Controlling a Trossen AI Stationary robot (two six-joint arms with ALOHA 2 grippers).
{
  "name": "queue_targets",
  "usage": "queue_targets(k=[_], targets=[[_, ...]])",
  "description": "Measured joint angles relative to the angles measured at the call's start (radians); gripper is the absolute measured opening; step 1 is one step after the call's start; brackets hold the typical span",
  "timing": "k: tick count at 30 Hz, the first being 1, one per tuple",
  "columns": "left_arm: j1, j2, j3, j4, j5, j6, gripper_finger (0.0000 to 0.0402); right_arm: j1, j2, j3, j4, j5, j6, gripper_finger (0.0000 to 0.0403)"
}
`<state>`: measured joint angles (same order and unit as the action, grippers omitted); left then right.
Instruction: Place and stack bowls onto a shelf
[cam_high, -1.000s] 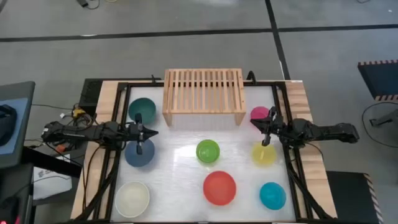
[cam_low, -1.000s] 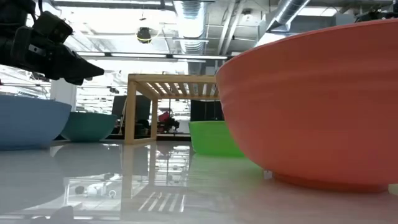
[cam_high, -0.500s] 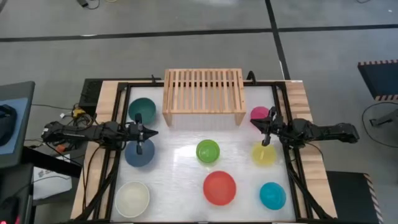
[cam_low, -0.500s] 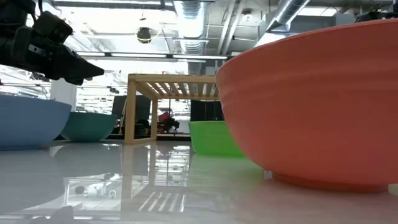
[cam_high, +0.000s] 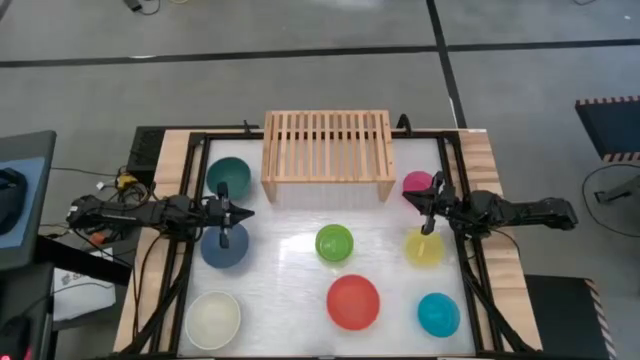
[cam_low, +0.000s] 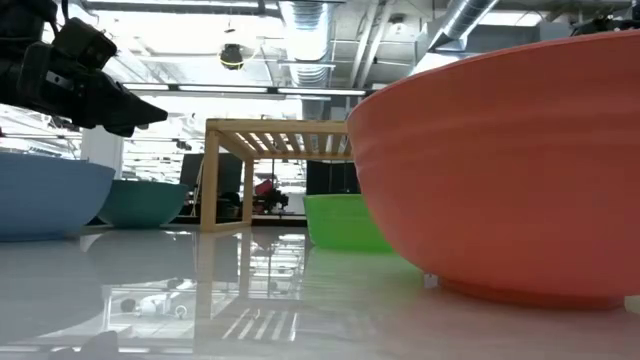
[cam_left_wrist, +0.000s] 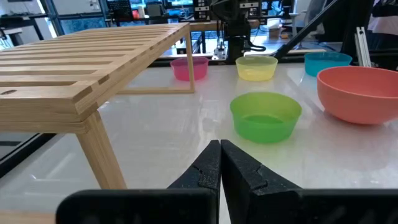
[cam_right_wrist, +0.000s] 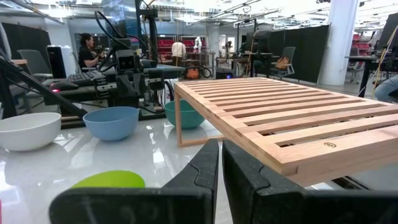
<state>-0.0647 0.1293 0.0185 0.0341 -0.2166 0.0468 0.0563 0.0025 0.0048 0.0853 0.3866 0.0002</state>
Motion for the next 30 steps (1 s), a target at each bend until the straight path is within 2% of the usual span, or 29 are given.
queue_targets(k=[7, 17, 22, 25, 30], targets=[[0.0, 0.0, 0.0, 0.001, -0.015, 0.248, 0.0, 0.0, 0.0, 0.0, 0.0, 0.0, 0.0, 0.005], [0.0, 0.0, 0.0, 0.03, -0.026, 0.294, 0.0, 0.0, 0.0, 0.0, 0.0, 0.0, 0.0, 0.005], [0.0, 0.0, 0.0, 0.05, -0.022, 0.225, 0.0, 0.0, 0.0, 0.0, 0.001, 0.0, -0.008, 0.005], [0.0, 0.0, 0.0, 0.072, 0.038, 0.202, 0.0, -0.003, 0.0, 0.0, 0.01, 0.0, -0.072, 0.005], [0.0, 0.0, 0.0, 0.067, 0.208, 0.153, 0.0, -0.004, 0.0, 0.0, 0.041, -0.016, 0.162, 0.005]])
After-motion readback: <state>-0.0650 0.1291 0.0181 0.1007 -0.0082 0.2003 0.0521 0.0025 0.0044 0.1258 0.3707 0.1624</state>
